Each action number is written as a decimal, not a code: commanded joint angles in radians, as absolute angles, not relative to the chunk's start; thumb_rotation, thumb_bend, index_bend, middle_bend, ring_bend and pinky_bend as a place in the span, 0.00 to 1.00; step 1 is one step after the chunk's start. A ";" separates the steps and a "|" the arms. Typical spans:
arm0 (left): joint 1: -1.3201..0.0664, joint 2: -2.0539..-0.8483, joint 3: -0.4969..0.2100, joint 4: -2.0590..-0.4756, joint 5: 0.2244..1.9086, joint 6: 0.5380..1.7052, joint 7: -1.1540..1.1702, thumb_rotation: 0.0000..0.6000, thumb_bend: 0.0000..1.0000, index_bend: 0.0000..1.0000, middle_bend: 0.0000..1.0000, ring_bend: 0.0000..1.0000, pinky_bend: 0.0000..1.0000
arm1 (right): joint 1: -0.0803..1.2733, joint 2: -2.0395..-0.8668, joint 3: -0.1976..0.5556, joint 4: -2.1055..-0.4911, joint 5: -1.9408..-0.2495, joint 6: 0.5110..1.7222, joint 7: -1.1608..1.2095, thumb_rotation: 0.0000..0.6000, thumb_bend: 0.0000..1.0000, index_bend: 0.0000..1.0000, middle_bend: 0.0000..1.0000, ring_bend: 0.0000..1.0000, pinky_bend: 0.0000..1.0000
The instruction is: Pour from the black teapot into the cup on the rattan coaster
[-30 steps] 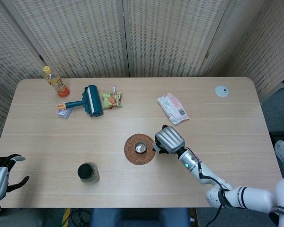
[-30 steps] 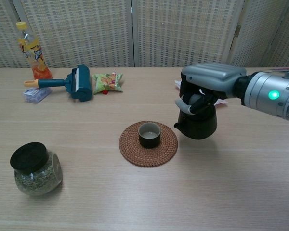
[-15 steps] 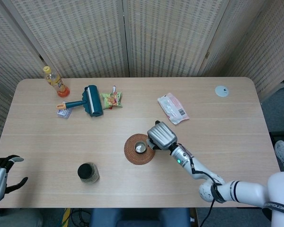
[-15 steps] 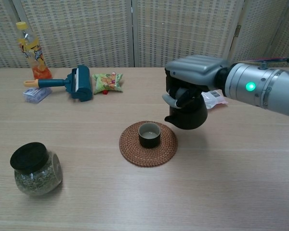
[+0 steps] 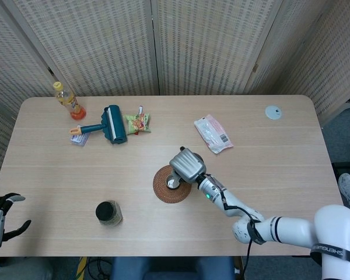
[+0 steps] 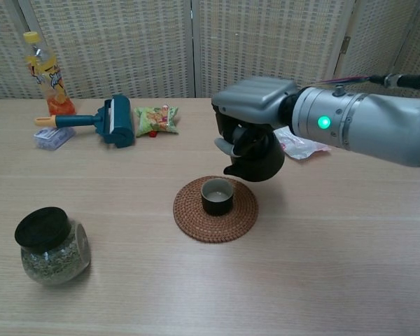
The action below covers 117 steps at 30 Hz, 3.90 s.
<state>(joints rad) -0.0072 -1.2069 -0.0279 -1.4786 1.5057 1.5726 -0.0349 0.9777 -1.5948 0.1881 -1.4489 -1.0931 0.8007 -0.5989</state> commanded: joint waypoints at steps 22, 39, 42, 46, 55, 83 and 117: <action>0.018 -1.214 -0.026 -1.452 1.500 1.589 -0.060 1.00 0.18 0.34 0.29 0.30 0.20 | 1.068 -1.654 0.148 -1.386 -1.028 0.801 -0.732 0.79 0.57 0.97 0.88 0.77 0.36; 0.026 -1.218 -0.028 -1.443 1.499 1.593 -0.069 1.00 0.18 0.34 0.29 0.30 0.20 | 1.103 -1.663 0.126 -1.387 -1.008 0.818 -0.806 0.79 0.57 0.97 0.88 0.77 0.36; 0.027 -1.218 -0.030 -1.443 1.497 1.594 -0.070 1.00 0.18 0.34 0.29 0.30 0.20 | 1.108 -1.664 0.121 -1.390 -1.004 0.824 -0.822 0.79 0.57 0.97 0.88 0.77 0.36; 0.028 -1.217 -0.031 -1.443 1.497 1.594 -0.072 1.00 0.18 0.34 0.29 0.30 0.20 | 1.113 -1.662 0.114 -1.396 -1.000 0.831 -0.843 0.79 0.57 0.97 0.88 0.77 0.36; 0.031 -1.216 -0.032 -1.444 1.498 1.596 -0.074 1.00 0.18 0.34 0.29 0.30 0.20 | 1.117 -1.660 0.097 -1.403 -0.996 0.847 -0.880 0.80 0.57 0.97 0.88 0.77 0.36; 0.039 -1.218 -0.033 -1.436 1.501 1.602 -0.087 1.00 0.18 0.34 0.29 0.30 0.20 | 1.126 -1.670 0.067 -1.413 -1.007 0.882 -0.962 0.80 0.56 0.97 0.88 0.77 0.36; 0.027 -1.206 -0.032 -1.466 1.521 1.595 -0.054 1.00 0.18 0.34 0.29 0.30 0.20 | 1.034 -1.605 0.151 -1.544 -0.901 0.900 -0.719 0.80 0.52 0.96 0.86 0.76 0.36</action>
